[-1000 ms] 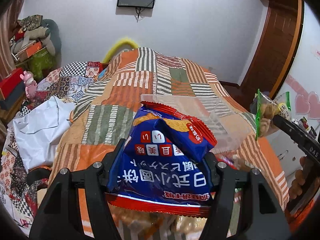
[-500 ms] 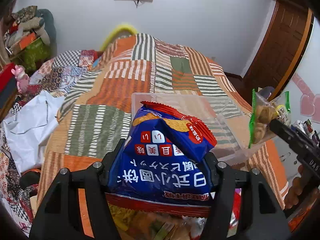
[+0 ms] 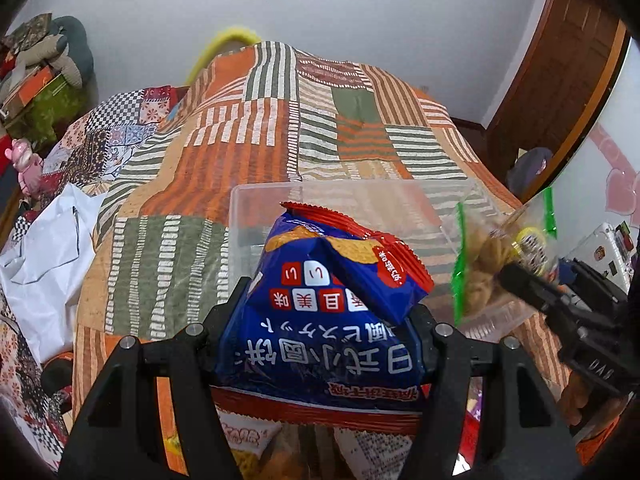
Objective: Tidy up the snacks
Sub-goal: 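Lift both held bags and carry them over the clear plastic box, then lower both bags into the clear box and open both tools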
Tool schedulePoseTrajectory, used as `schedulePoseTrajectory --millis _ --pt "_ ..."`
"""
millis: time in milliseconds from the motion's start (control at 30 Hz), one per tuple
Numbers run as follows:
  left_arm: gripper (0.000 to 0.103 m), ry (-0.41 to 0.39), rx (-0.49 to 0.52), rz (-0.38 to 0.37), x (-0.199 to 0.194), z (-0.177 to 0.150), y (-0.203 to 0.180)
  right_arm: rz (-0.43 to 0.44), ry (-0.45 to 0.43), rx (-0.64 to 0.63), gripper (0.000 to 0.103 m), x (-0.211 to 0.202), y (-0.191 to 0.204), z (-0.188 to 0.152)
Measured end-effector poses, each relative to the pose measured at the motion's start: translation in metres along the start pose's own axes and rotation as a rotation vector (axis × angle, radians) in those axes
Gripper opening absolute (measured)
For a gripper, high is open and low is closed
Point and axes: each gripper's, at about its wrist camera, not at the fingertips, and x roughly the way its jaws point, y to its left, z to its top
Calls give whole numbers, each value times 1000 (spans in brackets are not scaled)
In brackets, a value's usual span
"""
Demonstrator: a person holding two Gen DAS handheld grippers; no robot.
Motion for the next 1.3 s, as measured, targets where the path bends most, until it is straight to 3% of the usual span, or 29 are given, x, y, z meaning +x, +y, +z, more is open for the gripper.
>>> schedulePoseTrajectory --millis 467,833,967,1300 --pt "66 34 88 53 16 0 -20 -16 81 -47 56 18 6 -2" --pt "79 84 57 -16 14 -4 -18 -11 30 -57 61 -6 7 -1" --pt "88 52 56 -23 4 -2 -20 -4 13 -55 62 -16 8 -1" --pt "89 -64 72 36 -45 -15 -13 -12 -29 -67 65 -47 8 -10"
